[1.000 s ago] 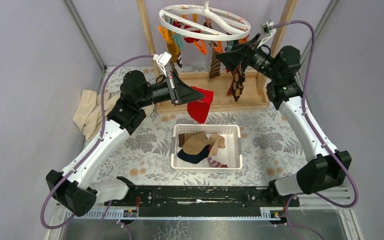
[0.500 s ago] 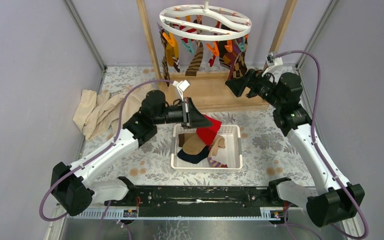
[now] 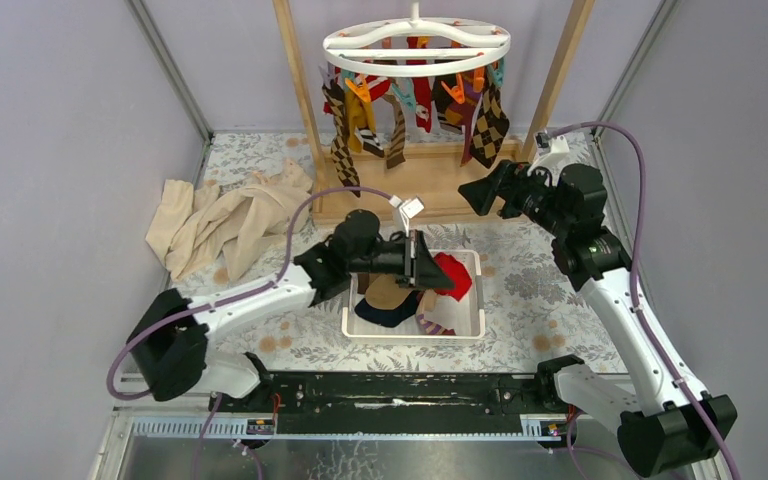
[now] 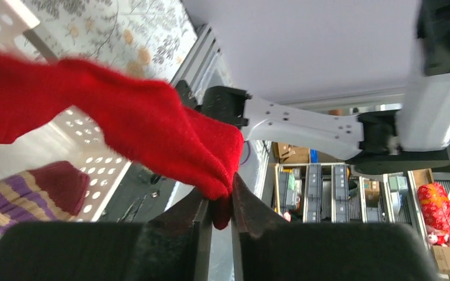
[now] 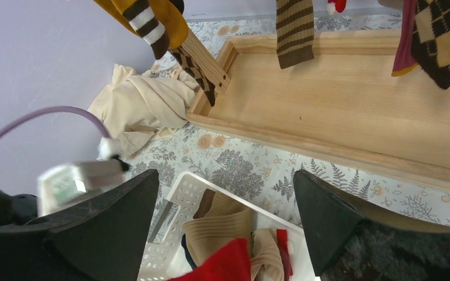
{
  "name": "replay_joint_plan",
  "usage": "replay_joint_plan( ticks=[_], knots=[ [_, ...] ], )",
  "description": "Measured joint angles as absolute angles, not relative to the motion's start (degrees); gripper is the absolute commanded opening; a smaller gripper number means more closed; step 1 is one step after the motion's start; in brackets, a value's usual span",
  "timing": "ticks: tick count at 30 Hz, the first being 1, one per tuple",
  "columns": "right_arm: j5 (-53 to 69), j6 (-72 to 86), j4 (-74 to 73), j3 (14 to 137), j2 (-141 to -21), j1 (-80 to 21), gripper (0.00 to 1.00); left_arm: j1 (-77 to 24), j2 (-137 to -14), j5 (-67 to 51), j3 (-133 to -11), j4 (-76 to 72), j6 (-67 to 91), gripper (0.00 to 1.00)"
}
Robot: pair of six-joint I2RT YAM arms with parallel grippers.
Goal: Remove the socks clipped to the hanger
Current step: Place the sock in the bin.
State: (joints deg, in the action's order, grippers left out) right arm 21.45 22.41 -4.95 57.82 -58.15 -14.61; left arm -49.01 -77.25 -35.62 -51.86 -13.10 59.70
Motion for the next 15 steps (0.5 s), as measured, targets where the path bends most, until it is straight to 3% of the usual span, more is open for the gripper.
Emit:
replay_joint_plan(
  ticks=[8,11,12,13,14,15],
  knots=[
    [21.47,22.06,-6.24,56.38,-57.14,-14.61,0.91,-50.19,-87.15,-36.56,-44.97,-17.45,59.88,0.38],
    [21.47,21.89,-7.09,55.96,-57.14,-14.61,0.91,-50.19,-90.70,-36.62,-43.88,-17.17,59.68,0.57],
    [21.47,21.80,-7.31,55.92,-57.19,-14.61,0.91,-50.22,-91.57,-36.60,-43.90,-17.04,59.33,0.69],
    [21.47,21.69,-7.42,55.92,-57.25,-14.61,0.92,-50.22,-92.07,-36.58,-43.97,-16.53,58.85,0.90],
    [21.45,21.58,-7.51,55.92,-57.28,-14.61,0.92,-50.22,-92.27,-36.51,-44.10,-15.86,58.06,0.97],
    [21.45,21.43,-7.53,55.92,-57.32,-14.61,0.92,-50.22,-92.31,-36.36,-44.40,-14.79,57.43,0.98]
  ],
)
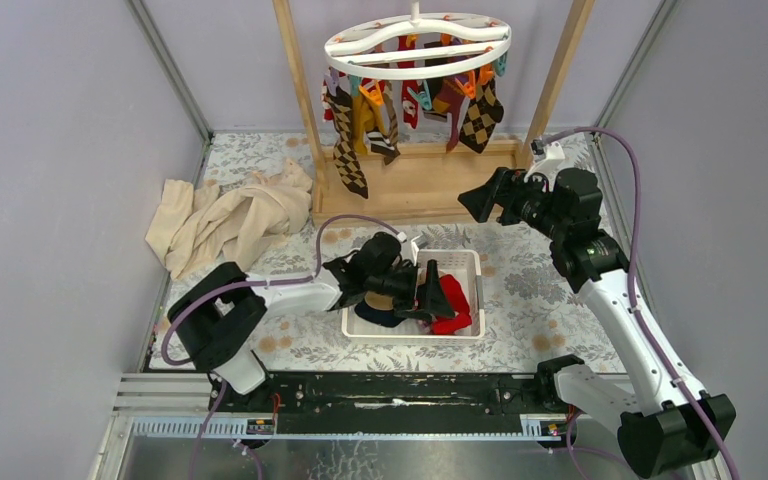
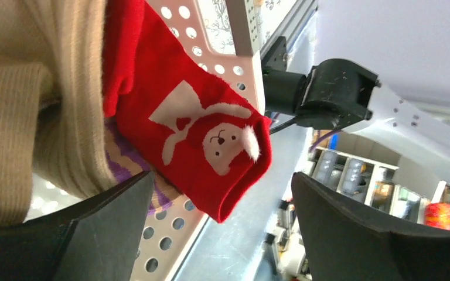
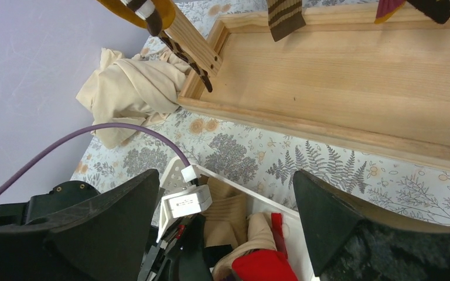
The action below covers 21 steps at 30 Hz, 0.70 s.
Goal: Remove the socks clipped to the hanger
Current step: Place the sock in the bin.
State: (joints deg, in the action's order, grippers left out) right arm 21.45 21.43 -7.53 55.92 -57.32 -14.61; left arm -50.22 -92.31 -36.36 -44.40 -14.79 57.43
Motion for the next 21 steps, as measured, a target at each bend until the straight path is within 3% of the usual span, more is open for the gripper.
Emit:
replay_joint_plan(
  ticks=[14,21],
  knots=[
    [17.34,21.21,-5.28,55.92,-63.05,-14.13,0.90,-50.28,-83.88,-30.46,-56.34,3.70,47.18,0.99],
    [15.46,22.39,2.87,56.80,-71.05,-7.77,0.88,-50.28,-77.84,-24.60,-58.50,10.87,43.68,0.99]
  ],
)
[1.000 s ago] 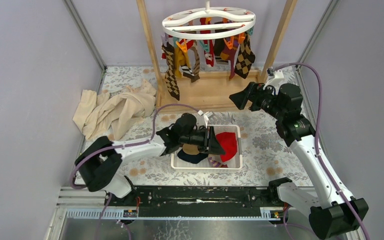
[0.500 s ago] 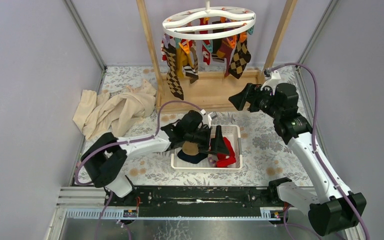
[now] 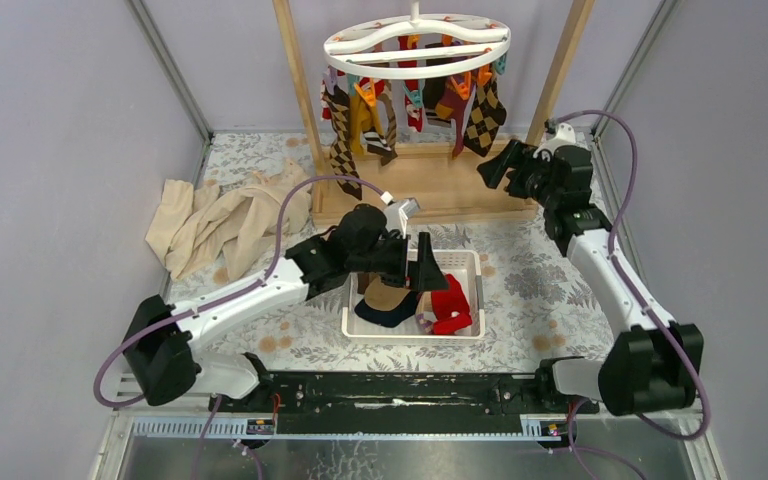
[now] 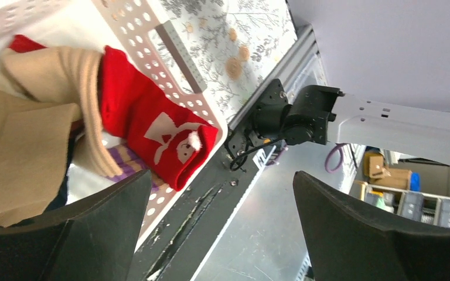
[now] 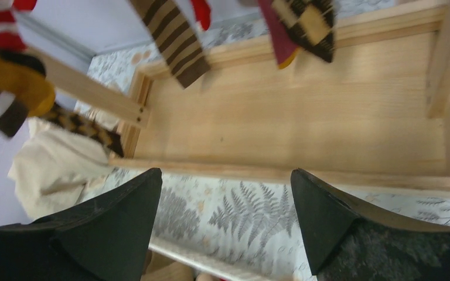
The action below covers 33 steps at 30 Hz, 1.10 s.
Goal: Remove the socks clipped to the hanger
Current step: Place the sock in the bin, then remove the sock from the hanger.
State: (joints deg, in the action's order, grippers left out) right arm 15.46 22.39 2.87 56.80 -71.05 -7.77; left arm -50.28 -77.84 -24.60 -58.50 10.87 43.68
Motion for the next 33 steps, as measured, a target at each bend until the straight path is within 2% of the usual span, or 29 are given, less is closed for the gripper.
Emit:
replay_joint_plan(
  ticks=[10,20,29,31,32,33],
  knots=[
    [15.70,21.67,18.50,62.83,-83.50,-3.27,0.85,-50.26,-71.75,-16.64,-58.50,16.60,39.97,0.99],
    [16.12,17.30,38.00,65.69,-97.19,-3.25,0.85,-49.98,-71.29,-15.18,-58.50,20.21,36.99,0.98],
    [17.54,15.22,45.25,71.44,-105.73,-2.94,0.85,-48.73,-73.01,-15.33,-59.22,20.84,35.88,0.98],
    [18.11,15.22,46.19,72.44,-106.26,-2.83,0.80,-48.36,-73.52,-15.46,-59.27,20.84,35.79,0.98],
    [18.50,15.25,46.65,72.93,-106.39,-2.76,0.75,-48.23,-73.69,-15.49,-59.29,20.84,35.77,0.99],
    [19.07,15.27,47.09,73.43,-106.54,-2.66,0.65,-48.12,-73.89,-15.59,-59.31,20.84,35.73,0.99]
  ],
)
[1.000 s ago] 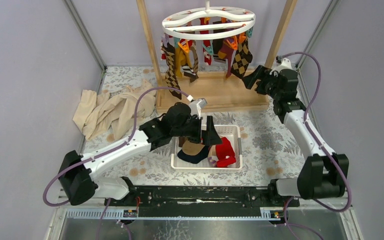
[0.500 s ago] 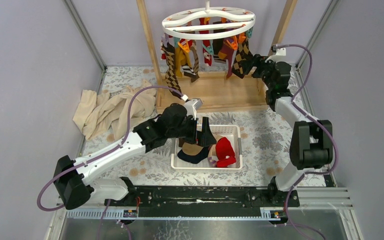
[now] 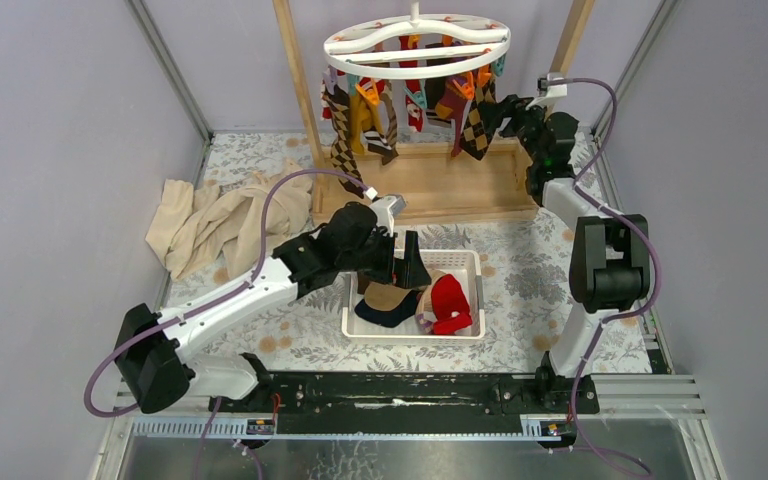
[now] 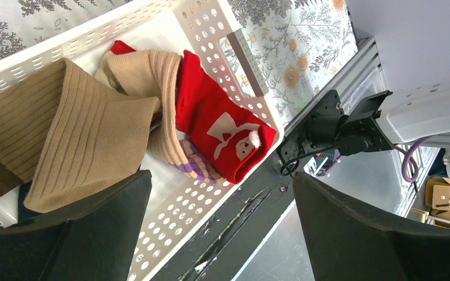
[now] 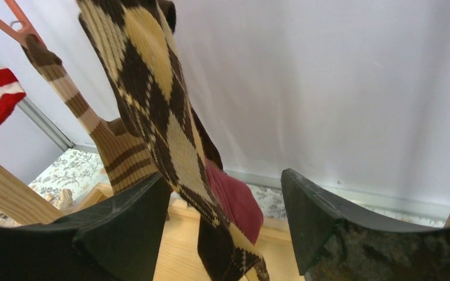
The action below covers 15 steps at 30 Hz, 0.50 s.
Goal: Remove the socks clipped to the hanger
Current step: Remove the sock from the hanger.
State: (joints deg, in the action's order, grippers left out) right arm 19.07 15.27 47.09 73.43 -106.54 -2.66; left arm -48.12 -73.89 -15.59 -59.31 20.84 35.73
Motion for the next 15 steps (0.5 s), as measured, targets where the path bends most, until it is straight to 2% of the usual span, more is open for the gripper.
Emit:
replay_joint_plan(
  ticks=[5,8,11,15],
  knots=[
    [21.63,16.32,48.23,75.11,-106.87,-2.00,0.35,-47.75,-74.63,-16.29,-59.33,20.78,35.66,0.98],
    [22.68,17.12,48.25,75.13,-106.87,-1.65,0.12,-47.72,-74.94,-17.02,-59.33,20.69,35.68,0.98],
    [23.51,17.76,47.37,75.13,-106.76,-1.39,0.03,-47.62,-75.00,-17.67,-59.33,20.58,35.77,0.99],
    [23.24,17.78,45.08,74.81,-105.41,-0.97,0.00,-47.57,-75.00,-18.11,-59.33,20.51,36.07,0.99]
  ],
)
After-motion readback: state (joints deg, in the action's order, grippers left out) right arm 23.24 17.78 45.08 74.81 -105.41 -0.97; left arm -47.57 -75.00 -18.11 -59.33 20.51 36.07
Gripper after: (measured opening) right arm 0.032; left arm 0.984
